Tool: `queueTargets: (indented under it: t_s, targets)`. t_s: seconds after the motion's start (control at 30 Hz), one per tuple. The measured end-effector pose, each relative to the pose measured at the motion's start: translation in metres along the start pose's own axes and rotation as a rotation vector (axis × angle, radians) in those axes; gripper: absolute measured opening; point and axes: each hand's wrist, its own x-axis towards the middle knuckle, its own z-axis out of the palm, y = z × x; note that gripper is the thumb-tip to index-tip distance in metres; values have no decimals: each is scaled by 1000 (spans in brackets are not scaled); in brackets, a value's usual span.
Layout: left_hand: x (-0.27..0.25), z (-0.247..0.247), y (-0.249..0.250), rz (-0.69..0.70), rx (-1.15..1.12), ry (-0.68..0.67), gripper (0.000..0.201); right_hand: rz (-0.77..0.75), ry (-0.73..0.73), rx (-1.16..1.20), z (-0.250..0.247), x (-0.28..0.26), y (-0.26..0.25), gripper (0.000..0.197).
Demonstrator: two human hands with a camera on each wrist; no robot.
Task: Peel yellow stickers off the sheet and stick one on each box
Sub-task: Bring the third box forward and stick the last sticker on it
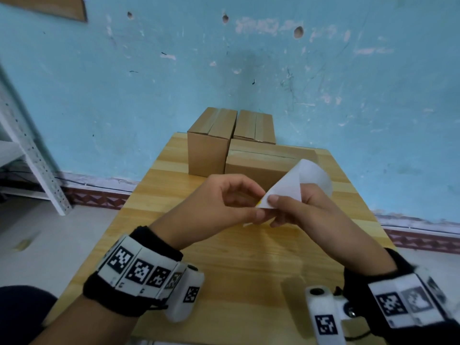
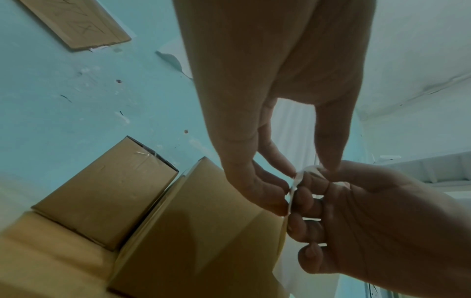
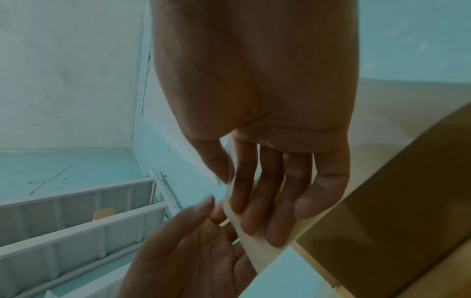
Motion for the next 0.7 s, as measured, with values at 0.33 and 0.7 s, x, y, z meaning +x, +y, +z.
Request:
queueTargets:
  t_s: [0.33,0.7]
  targets:
    - [2,-1,-5,-56,21,40,17,26,-62,-81,-1,0,4,24]
    - [1,-5,-5,-37,29,67,15,-34,-51,-84,-2,1,9,23]
